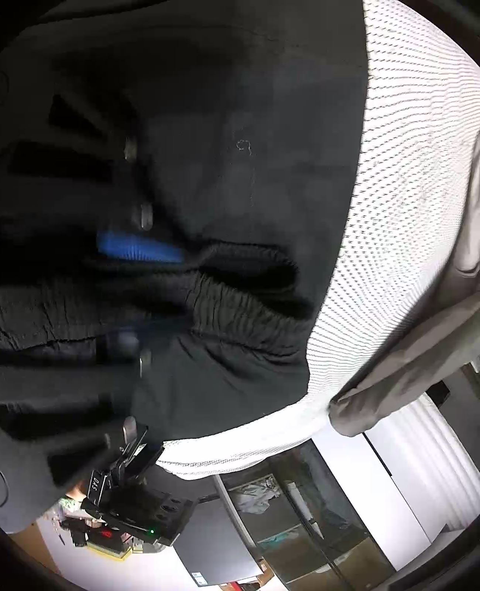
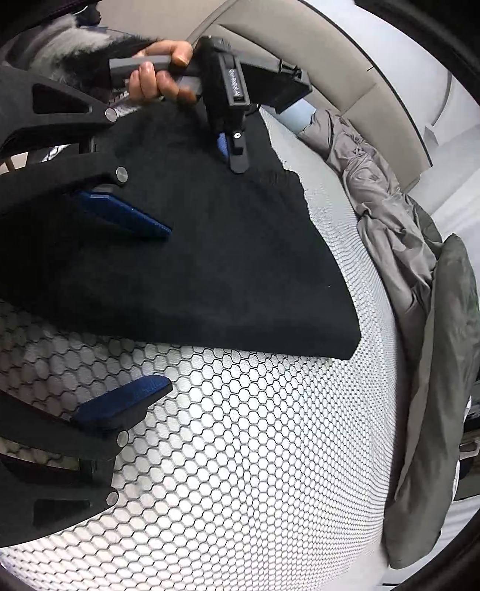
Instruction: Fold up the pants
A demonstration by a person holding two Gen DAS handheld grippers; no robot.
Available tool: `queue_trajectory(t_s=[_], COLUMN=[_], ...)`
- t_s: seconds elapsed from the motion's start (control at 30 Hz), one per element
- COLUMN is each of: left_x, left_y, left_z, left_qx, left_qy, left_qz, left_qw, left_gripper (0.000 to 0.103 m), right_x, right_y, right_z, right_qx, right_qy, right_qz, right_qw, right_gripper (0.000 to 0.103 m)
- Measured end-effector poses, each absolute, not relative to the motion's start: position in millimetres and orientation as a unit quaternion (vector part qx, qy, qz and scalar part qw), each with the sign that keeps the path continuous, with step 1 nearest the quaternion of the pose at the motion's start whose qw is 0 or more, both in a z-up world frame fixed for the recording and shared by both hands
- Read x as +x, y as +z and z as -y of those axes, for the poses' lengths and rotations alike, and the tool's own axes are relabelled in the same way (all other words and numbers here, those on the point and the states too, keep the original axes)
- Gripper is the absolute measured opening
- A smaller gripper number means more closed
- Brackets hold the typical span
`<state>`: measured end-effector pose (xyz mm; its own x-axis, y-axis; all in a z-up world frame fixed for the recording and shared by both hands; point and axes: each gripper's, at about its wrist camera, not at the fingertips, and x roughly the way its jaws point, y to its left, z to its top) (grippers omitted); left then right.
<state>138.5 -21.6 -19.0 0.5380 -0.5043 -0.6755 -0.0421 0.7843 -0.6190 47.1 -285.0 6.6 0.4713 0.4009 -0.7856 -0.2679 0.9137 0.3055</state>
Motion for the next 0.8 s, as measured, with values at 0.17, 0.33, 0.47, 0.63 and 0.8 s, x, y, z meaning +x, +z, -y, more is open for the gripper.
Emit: queue_trajectory(t_s=[0.17,0.33,0.47,0.63,0.8], left_x=[118.7,83.2,69.5,70.0,64.2], left_y=[12.4,41.9,35.4,1.2,9.9], left_z=[15.8,-37.0,-87.6,-112.8,-107.8], left_qx=[-0.263,-0.264,-0.235,-0.261,-0.231], left_qy=[-0.163,-0.139,-0.031,-0.009,-0.003], left_qz=[-0.411,-0.358,-0.369,-0.424,-0.426], left_qw=[0.857,0.885,0.899,0.867,0.875], left_gripper=[0.007,0.007,0.009,0.024,0.025], right_x=[62.3,71.0,74.2,75.7,54.9], right_y=[7.2,27.0,33.5,11.2,11.6], right_z=[266.3,240.8,214.9,207.7,219.7], right_qx=[0.063,0.06,0.04,0.007,0.059], right_qy=[0.178,0.178,0.191,0.181,0.245], right_qz=[-0.47,-0.45,-0.445,-0.489,-0.493], right_qw=[0.862,0.873,0.874,0.853,0.833], right_gripper=[0.081,0.081,0.082,0.082,0.082])
